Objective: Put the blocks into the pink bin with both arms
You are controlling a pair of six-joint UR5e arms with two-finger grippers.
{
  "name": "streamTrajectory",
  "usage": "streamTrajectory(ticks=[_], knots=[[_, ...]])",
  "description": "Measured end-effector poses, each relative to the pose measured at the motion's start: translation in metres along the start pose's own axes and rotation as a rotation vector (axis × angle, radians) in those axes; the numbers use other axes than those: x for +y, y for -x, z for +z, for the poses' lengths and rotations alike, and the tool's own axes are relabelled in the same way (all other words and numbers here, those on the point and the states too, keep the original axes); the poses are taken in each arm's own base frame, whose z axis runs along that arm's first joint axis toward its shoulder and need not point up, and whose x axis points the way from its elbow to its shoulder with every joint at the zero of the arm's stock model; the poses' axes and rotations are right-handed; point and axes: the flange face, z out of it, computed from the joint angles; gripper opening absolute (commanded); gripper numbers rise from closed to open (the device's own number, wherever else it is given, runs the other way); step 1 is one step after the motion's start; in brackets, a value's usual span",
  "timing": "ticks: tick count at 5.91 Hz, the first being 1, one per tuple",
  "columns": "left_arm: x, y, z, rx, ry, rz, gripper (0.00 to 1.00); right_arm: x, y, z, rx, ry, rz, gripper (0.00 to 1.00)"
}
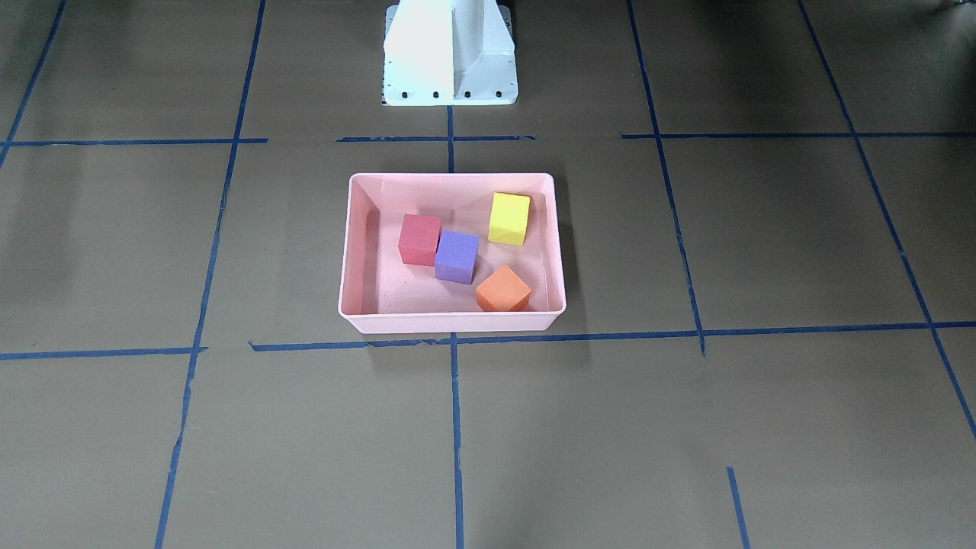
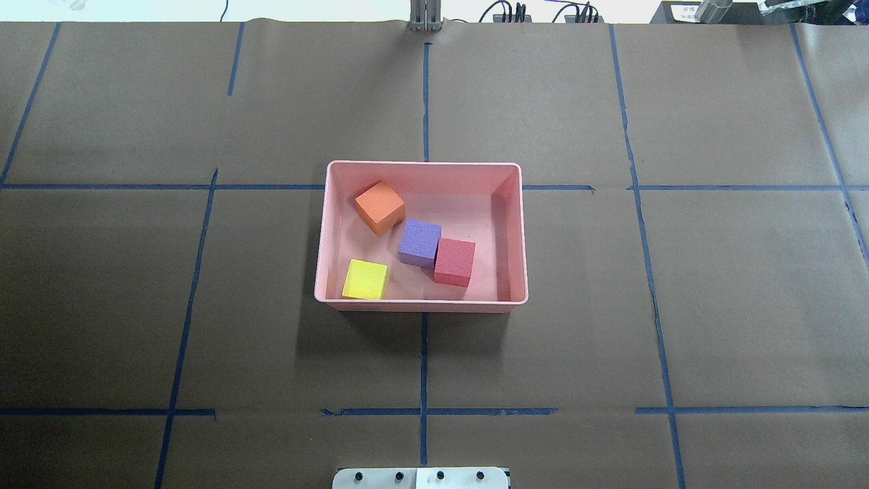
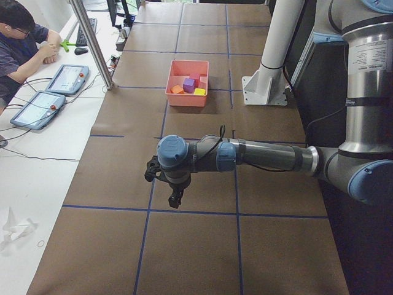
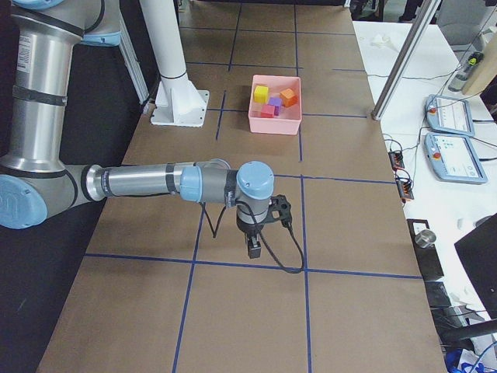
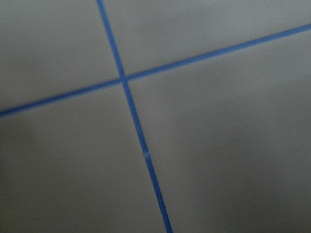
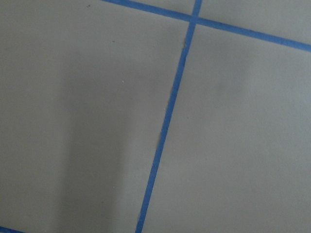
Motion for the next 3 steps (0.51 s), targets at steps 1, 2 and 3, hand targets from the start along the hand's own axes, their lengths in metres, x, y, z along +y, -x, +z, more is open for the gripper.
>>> streamTrajectory(ticks=[1, 2, 3], knots=[[0.017, 0.004, 0.002, -0.002, 0.005, -0.013, 1.0, 0.016, -0.009, 0.006, -0.004, 0.011, 0.032, 1.0], [0.028, 0.008, 0.005, -0.015, 0.017, -0.023, 1.0, 0.021, -0.012, 0.008, -0.007, 0.016, 0.044, 1.0], [0.032, 0.012, 0.006, -0.061, 0.037, -0.025, 1.0, 0.022, -0.012, 0.008, -0.008, 0.015, 0.047, 1.0]])
